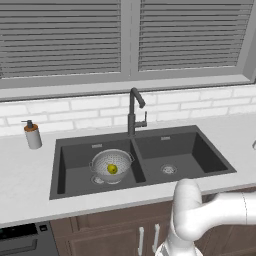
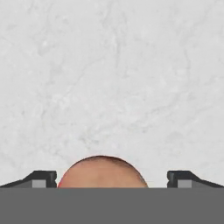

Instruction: Put the colander in the sink, put the pear, peach in the colander, and turn on the sink faucet and pour water over the colander.

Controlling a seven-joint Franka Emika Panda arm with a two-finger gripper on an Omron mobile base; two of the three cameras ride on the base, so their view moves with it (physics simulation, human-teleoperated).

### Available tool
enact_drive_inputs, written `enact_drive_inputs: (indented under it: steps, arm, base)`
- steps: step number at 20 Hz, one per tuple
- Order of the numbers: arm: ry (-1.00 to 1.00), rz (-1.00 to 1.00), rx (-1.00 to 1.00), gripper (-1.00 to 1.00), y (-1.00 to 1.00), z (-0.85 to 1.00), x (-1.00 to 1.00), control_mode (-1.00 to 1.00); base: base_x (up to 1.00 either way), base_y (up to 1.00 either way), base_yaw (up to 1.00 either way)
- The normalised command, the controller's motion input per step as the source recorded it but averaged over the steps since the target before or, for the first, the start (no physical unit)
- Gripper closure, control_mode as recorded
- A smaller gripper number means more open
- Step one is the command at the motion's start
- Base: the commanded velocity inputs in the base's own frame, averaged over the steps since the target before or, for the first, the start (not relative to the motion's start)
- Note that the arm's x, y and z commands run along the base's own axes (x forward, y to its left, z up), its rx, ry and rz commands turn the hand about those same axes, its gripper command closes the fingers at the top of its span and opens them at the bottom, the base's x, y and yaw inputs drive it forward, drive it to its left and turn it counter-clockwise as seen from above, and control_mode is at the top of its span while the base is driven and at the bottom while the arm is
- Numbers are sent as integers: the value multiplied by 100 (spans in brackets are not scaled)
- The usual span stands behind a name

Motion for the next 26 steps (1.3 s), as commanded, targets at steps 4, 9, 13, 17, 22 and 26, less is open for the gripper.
enact_drive_inputs:
  steps: [4, 9, 13, 17, 22, 26]
  arm:
    - [0, 0, 2, -100, 24, -12, -42, -100]
    - [0, 0, 1, -100, 26, -17, -14, -100]
    - [0, 0, 0, -100, 16, -28, 0, -100]
    - [0, 0, 0, 100, 25, -32, 0, -100]
    - [0, 0, 0, 100, 9, -16, -5, -100]
    - [-18, 0, 0, 100, 27, 56, -44, -100]
  base:
    - [0, 0, 0]
    - [0, 0, 0]
    - [0, 0, 0]
    - [0, 0, 0]
    - [0, 0, 0]
    - [0, 0, 0]
